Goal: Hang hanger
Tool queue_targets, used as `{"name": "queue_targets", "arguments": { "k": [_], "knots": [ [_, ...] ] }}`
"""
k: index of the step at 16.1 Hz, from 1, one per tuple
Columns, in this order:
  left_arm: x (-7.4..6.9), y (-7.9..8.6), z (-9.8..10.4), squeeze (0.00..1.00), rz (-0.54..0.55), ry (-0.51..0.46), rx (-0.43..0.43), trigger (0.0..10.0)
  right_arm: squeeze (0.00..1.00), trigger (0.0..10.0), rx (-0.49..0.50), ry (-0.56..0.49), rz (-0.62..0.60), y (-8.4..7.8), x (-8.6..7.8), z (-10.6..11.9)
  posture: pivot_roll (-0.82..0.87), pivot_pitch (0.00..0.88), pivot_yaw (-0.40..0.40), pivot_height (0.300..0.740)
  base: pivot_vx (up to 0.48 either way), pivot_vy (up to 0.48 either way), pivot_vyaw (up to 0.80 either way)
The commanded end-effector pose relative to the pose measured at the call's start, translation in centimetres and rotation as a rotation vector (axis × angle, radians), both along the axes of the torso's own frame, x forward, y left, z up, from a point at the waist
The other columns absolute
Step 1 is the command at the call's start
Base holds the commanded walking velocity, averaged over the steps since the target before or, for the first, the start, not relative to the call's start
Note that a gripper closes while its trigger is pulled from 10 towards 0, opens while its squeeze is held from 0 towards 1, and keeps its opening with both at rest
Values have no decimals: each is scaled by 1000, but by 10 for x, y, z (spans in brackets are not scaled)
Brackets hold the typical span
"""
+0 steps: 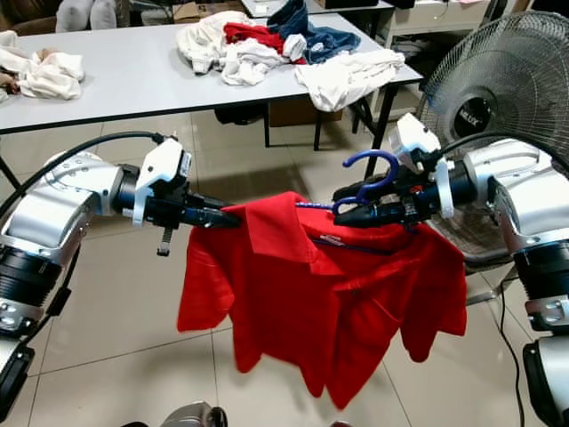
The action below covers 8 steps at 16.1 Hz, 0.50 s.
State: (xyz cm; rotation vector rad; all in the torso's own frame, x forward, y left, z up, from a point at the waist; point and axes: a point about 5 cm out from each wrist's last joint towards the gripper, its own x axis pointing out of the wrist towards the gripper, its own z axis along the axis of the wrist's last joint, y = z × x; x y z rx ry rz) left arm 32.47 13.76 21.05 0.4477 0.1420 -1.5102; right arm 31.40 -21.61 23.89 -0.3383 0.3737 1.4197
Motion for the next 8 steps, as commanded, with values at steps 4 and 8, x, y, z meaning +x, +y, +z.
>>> {"name": "queue_targets", "arguments": {
  "k": [4,8],
  "knots": [
    [5,-5,18,0,-10,-67,-24,0,0,0,-39,30,30,3,2,0,5,0,29,740,0,0,0],
    [8,-3,19,0,14,-83,-19,0,0,0,-46,33,39,5,4,1,4,0,28,740,0,0,0]
  ]
}}
